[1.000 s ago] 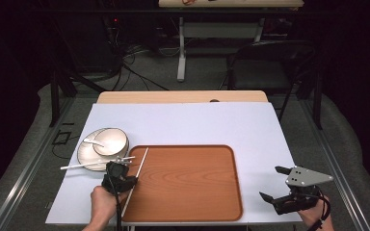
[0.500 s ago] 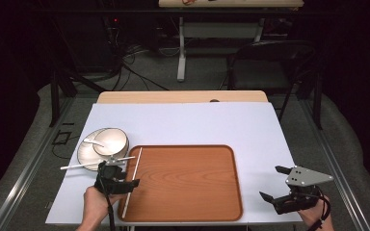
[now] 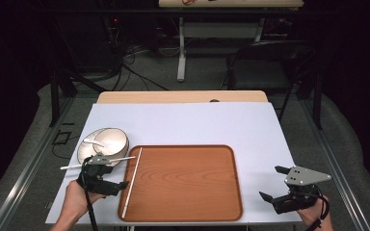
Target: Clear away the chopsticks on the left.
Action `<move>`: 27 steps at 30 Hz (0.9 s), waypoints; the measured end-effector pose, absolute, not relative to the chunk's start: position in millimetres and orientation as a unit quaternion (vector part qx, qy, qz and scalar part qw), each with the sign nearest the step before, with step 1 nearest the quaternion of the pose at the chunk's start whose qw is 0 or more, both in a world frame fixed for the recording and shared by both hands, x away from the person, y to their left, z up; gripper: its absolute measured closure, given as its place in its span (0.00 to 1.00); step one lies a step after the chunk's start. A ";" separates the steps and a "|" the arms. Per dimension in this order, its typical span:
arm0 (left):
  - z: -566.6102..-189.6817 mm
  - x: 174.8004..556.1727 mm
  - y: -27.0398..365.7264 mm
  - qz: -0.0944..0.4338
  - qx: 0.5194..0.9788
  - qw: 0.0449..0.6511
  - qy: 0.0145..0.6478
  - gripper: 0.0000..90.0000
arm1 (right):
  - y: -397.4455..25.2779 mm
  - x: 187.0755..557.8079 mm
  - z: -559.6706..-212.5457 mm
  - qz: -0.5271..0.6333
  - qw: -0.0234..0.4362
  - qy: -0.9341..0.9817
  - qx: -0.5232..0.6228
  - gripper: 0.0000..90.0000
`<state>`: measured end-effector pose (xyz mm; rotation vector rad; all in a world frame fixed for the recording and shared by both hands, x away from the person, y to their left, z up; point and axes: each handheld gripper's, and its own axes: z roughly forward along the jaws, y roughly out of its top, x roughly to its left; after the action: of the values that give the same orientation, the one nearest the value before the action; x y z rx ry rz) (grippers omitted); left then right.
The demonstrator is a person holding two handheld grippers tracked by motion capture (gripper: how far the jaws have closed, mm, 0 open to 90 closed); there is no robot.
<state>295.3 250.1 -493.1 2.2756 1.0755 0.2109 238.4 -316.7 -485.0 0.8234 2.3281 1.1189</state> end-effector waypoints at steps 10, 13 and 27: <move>-482.3 306.1 280.1 0.088 0.873 0.274 0.393 0.08 | -317.8 239.3 -485.9 0.401 0.213 0.841 0.295 0.03; -482.6 309.5 286.3 0.088 0.876 0.269 0.391 0.06 | -318.8 239.3 -485.9 0.403 0.213 0.840 0.296 0.03; -470.9 326.4 311.2 0.108 0.906 0.229 0.340 0.00 | -319.0 239.9 -486.1 0.407 0.210 0.838 0.297 0.03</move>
<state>326.4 311.2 -470.9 2.4932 0.9347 0.2962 239.9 -319.0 -486.1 0.8247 2.3285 1.1327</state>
